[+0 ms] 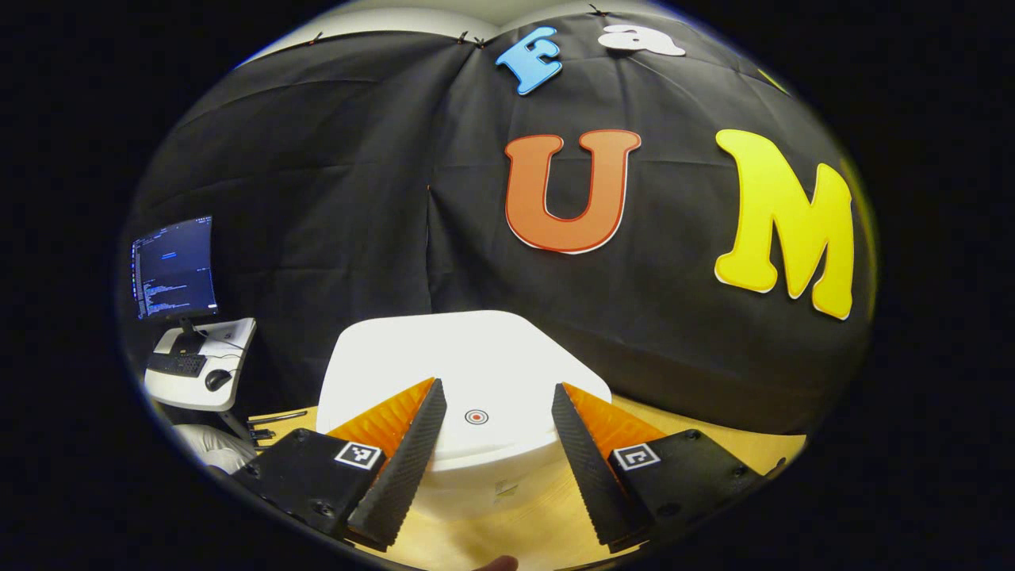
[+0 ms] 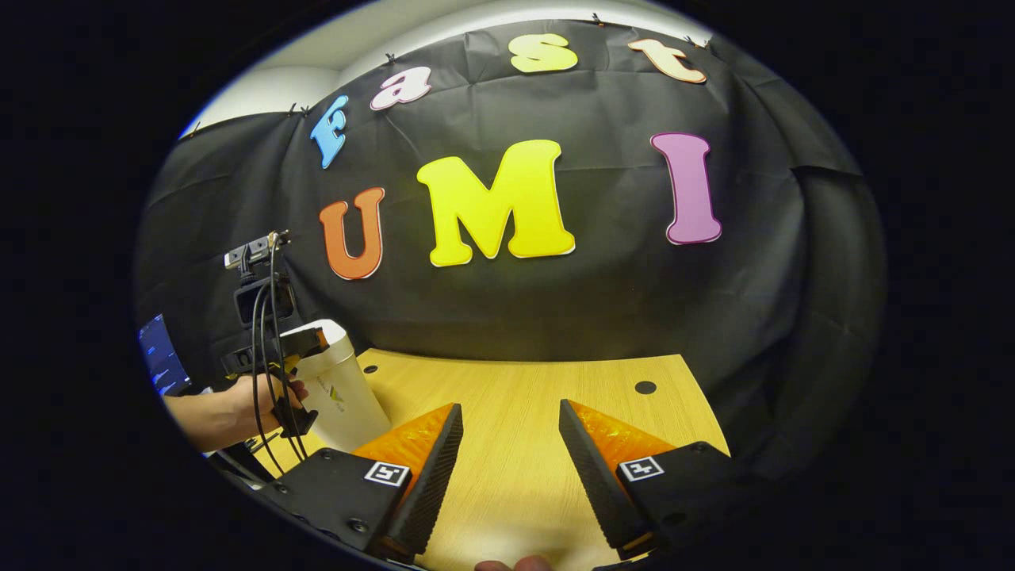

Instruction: Press the lid of the desktop garbage bin to open it, pick up the crumpled paper on the desktop and throw it into the bin, then pick up the pop can on the desktop and drop it into the bin, and finally close the garbage bin lid.

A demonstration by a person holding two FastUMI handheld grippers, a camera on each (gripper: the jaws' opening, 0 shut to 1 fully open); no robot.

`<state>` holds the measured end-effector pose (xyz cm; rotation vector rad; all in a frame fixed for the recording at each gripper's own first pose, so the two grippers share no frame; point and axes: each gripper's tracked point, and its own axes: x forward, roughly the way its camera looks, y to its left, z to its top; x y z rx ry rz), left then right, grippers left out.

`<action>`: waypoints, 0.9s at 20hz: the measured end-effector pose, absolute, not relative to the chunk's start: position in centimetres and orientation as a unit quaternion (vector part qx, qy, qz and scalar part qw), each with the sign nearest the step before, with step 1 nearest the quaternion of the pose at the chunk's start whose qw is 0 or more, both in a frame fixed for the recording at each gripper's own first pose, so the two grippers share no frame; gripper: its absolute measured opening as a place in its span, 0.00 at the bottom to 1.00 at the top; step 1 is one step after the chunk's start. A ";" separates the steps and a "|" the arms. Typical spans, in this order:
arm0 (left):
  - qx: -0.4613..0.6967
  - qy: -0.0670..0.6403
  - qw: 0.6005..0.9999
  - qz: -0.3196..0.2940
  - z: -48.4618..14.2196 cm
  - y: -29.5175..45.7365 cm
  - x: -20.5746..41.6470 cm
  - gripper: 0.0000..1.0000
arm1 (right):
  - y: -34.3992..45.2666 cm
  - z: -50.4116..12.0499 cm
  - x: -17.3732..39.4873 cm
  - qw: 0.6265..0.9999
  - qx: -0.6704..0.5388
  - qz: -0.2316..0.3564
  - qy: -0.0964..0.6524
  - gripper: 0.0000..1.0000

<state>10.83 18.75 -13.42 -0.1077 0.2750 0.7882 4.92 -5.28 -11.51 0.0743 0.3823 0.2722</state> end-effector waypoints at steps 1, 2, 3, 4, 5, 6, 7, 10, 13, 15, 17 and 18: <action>-0.051 0.132 0.913 0.382 -13.4 18.8 11.0 0.91 | -5.3 -11.4 5.0 0.972 0.035 0.135 0.188 0.80; -0.051 0.128 0.915 0.380 -13.2 18.7 10.9 0.89 | -5.3 -11.3 5.1 0.973 0.034 0.134 0.186 0.80; -0.050 0.122 0.917 0.377 -12.9 18.6 10.9 0.90 | -5.3 -11.1 5.2 0.973 0.033 0.134 0.183 0.80; -0.041 0.124 0.920 0.371 -12.9 18.7 11.0 0.89 | -5.4 -10.8 5.2 0.975 0.032 0.132 0.178 0.80; -0.037 0.132 0.922 0.363 -12.9 18.5 10.9 0.89 | -5.3 -10.5 5.3 0.976 0.031 0.131 0.173 0.80; -0.032 0.135 0.925 0.353 -12.9 18.4 10.9 0.89 | -5.2 -10.3 5.3 0.977 0.031 0.130 0.169 0.80; -0.038 0.133 0.929 0.342 -12.8 18.3 10.7 0.89 | -5.0 -10.1 5.4 0.977 0.030 0.129 0.166 0.80; -0.050 0.125 0.939 0.316 -12.2 18.0 10.2 0.89 | -4.2 -9.2 5.3 0.979 0.031 0.127 0.154 0.80; -0.027 0.104 0.952 0.285 -10.0 17.2 9.3 0.89 | -3.2 -8.0 4.9 0.982 0.025 0.125 0.140 0.80; -0.007 0.080 0.964 0.252 -7.5 15.8 8.9 0.89 | -2.5 -6.9 4.6 0.984 0.022 0.123 0.125 0.80; 0.020 0.054 0.975 0.213 -5.1 14.2 8.6 0.89 | -1.8 -5.7 4.3 0.987 0.018 0.117 0.110 0.81; 0.028 0.040 0.980 0.192 -4.3 13.2 7.9 0.89 | -1.6 -5.1 4.2 0.988 0.018 0.113 0.102 0.81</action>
